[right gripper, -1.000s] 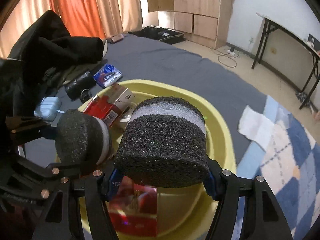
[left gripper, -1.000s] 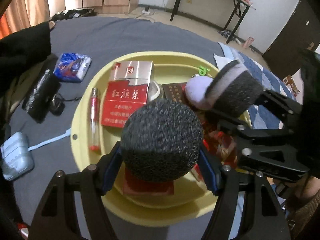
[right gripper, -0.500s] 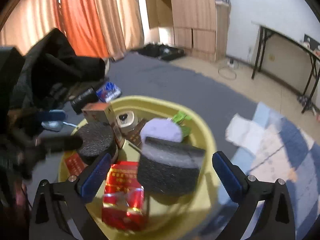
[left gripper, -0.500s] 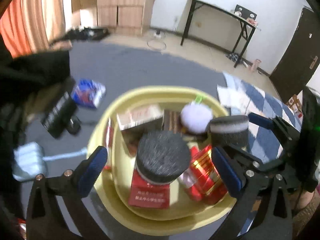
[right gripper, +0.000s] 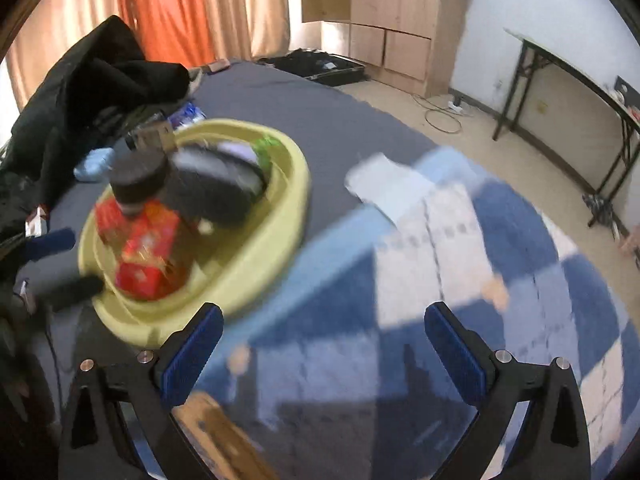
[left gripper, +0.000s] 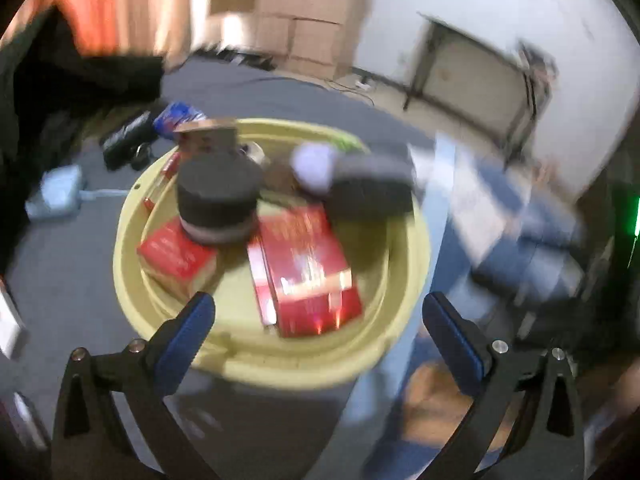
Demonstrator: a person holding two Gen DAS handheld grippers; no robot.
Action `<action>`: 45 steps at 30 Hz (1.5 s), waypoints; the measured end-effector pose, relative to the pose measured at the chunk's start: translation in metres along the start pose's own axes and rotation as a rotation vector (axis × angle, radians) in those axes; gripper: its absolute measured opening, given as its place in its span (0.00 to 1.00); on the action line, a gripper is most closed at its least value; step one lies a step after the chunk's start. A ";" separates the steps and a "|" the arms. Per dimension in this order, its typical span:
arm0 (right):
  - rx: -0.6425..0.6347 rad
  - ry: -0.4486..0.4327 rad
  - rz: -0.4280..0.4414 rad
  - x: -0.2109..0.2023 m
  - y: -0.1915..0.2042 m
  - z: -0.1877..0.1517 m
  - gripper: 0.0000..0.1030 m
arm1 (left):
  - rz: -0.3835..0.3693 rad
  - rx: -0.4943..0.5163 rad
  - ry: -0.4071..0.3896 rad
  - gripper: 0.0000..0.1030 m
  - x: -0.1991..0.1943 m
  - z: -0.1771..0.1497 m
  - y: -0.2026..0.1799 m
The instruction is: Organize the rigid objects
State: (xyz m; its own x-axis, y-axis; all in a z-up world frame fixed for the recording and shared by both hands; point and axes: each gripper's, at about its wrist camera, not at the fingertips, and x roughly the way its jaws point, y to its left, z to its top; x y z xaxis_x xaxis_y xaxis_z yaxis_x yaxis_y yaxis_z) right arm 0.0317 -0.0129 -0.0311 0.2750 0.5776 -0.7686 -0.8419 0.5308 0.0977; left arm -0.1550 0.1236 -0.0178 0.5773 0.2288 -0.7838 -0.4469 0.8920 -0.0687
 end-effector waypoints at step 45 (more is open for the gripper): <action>-0.352 -0.026 0.179 0.072 0.034 -0.034 1.00 | 0.134 -0.077 0.012 1.00 0.076 -0.043 0.009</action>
State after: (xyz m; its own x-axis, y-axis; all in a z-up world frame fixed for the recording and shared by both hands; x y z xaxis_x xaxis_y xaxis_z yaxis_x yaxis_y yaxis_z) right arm 0.0072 0.0259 -0.1042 0.1170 0.6596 -0.7425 -0.9841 0.1778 0.0029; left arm -0.1447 0.1326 -0.1045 0.5008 0.3384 -0.7967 -0.5706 0.8212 -0.0099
